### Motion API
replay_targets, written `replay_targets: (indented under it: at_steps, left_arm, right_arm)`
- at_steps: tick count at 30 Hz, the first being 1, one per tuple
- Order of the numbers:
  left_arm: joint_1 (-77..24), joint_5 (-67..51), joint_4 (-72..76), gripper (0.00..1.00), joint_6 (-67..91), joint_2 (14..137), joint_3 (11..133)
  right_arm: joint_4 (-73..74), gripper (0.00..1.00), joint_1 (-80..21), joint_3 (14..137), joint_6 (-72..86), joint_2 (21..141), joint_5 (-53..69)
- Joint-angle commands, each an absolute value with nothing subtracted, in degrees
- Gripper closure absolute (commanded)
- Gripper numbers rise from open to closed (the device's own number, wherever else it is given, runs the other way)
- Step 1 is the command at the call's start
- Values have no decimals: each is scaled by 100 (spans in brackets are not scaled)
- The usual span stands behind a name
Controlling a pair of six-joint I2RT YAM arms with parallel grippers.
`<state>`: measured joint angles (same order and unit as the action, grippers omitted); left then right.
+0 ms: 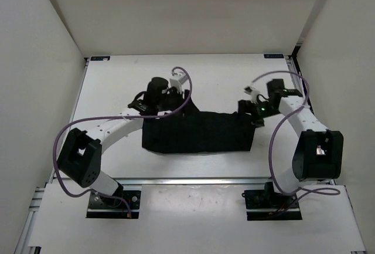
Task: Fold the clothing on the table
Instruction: Fold the skirt
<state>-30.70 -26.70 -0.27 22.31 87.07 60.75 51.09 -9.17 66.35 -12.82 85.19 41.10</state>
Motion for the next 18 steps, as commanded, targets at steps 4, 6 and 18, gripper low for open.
replay_targets:
  at_steps: [4,6,18]
  left_arm:
    - [-3751,-2364,-931,18,1285,8876,5677]
    - [-4033,-2181,-1107,1,1030,9026,5826]
    - [-3990,-2073,-1925,1,1116,10150,6609]
  right_arm:
    - [4390,1,1579,5032,197,7738,4750]
    - [3583,1,2222,4364,909,7062,5210]
    - [1925,1,1994,2795,1933,7496,4702]
